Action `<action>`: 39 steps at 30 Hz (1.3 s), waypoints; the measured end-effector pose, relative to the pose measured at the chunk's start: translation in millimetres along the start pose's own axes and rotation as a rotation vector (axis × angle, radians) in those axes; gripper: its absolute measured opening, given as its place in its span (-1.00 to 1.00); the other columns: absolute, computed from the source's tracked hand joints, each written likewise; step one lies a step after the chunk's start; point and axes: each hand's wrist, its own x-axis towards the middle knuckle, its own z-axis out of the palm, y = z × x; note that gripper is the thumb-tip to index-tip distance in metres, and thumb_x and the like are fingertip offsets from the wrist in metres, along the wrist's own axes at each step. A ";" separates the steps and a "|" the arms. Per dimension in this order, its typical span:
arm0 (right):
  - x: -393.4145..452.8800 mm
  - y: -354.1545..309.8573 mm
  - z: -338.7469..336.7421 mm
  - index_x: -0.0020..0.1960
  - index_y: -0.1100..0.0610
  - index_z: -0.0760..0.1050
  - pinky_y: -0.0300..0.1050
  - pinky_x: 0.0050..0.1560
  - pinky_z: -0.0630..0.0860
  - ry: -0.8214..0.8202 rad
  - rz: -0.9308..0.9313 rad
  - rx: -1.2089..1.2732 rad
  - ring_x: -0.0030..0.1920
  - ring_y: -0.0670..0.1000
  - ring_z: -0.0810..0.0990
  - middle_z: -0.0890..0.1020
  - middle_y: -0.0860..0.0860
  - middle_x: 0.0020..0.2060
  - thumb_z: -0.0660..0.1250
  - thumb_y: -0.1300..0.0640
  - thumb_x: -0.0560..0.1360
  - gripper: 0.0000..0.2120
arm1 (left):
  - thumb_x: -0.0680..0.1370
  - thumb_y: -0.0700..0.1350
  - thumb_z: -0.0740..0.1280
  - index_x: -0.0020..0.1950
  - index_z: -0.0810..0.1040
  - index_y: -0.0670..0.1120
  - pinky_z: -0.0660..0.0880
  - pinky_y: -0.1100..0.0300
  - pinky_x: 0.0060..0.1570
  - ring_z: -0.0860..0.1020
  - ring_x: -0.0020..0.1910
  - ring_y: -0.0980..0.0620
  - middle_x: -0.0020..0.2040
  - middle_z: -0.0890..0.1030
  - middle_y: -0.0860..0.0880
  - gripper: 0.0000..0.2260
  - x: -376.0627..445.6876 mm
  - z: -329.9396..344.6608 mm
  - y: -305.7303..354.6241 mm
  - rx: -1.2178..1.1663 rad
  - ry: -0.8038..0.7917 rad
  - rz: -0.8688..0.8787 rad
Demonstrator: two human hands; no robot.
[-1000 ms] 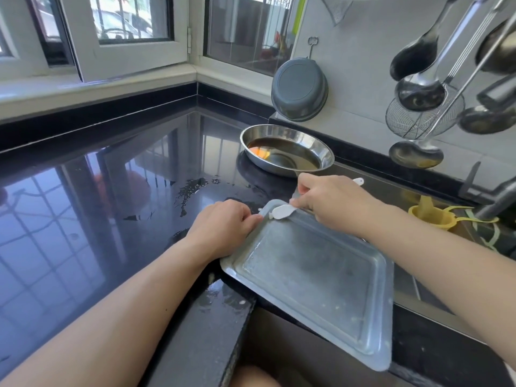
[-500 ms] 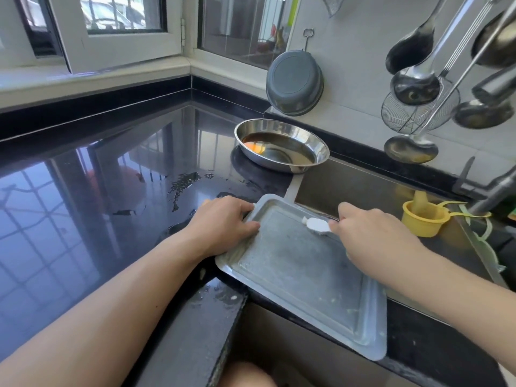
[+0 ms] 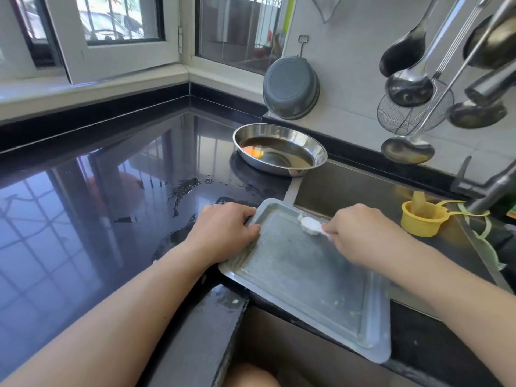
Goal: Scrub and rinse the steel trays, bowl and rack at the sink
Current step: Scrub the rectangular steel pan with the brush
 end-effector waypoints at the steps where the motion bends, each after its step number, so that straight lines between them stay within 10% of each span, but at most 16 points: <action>1: 1.1 -0.4 -5.2 0.12 -0.01 0.63 0.00 -0.11 0.63 0.015 0.016 0.045 -0.19 0.16 0.57 0.58 0.08 -0.06 0.22 0.15 0.60 -0.76 | 0.57 0.03 0.27 0.09 0.69 0.04 0.48 0.05 0.00 0.44 -0.32 -0.02 -0.45 0.41 0.01 -0.77 -0.3 -0.4 0.0 0.005 -0.005 -0.004; 8: 44.8 -48.0 -15.9 -0.02 0.12 0.54 -0.10 -0.29 0.34 0.103 0.013 0.186 -0.35 0.04 0.36 0.43 0.07 -0.23 0.20 0.20 0.58 -0.86 | 0.59 0.05 0.29 0.09 0.68 0.01 0.33 0.07 -0.16 0.53 -0.24 -0.02 -0.39 0.49 -0.01 -0.77 0.2 -1.2 -0.7 0.013 -0.010 0.001; 15: 28.0 -5.0 -20.7 0.04 0.11 0.60 -0.02 -0.15 0.54 -0.025 0.089 0.112 -0.25 0.11 0.52 0.56 0.11 -0.11 0.21 0.16 0.60 -0.81 | 0.58 0.04 0.28 -0.09 0.38 0.15 0.46 0.09 -0.07 0.54 -0.26 -0.05 -0.38 0.51 -0.07 -0.91 1.5 0.3 -0.3 0.011 0.002 0.024; 23: 32.9 -39.7 -10.6 0.10 0.14 0.56 -0.11 -0.30 0.33 0.077 0.046 0.118 -0.35 0.04 0.38 0.36 0.03 -0.28 0.24 0.20 0.58 -0.84 | 0.55 0.01 0.29 -0.01 0.65 -0.03 0.38 0.08 -0.14 0.34 -0.42 0.02 -0.49 0.35 0.01 -0.81 1.5 3.7 -1.3 -0.005 0.029 -0.002; 28: 41.9 -81.0 -8.0 0.18 0.18 0.53 -0.02 -0.18 0.37 0.189 -0.045 0.134 -0.06 0.20 0.54 0.34 0.03 -0.18 0.18 0.33 0.56 -0.74 | 0.56 0.04 0.29 0.00 0.67 -0.03 0.47 0.04 -0.06 0.49 -0.31 0.02 -0.40 0.53 0.00 -0.78 2.4 3.1 -2.9 0.003 0.050 -0.021; 34: 14.1 -22.4 -1.8 0.11 0.15 0.52 -0.03 -0.23 0.37 0.117 0.114 0.093 -0.36 0.04 0.32 0.30 0.01 -0.29 0.19 0.28 0.57 -0.81 | 0.57 0.03 0.29 0.08 0.68 0.00 0.44 0.02 -0.04 0.54 -0.27 0.00 -0.36 0.57 0.00 -0.77 2.0 3.6 -1.2 -0.012 0.058 -0.021; 39: -14.5 35.5 15.9 0.09 0.10 0.52 -0.03 -0.22 0.42 0.033 0.248 0.001 -0.19 0.12 0.44 0.28 -0.02 -0.31 0.21 0.22 0.56 -0.84 | 0.56 0.04 0.29 0.00 0.65 -0.01 0.45 0.03 -0.05 0.60 -0.18 -0.08 -0.27 0.64 -0.04 -0.80 2.9 4.8 -1.3 -0.006 0.060 -0.042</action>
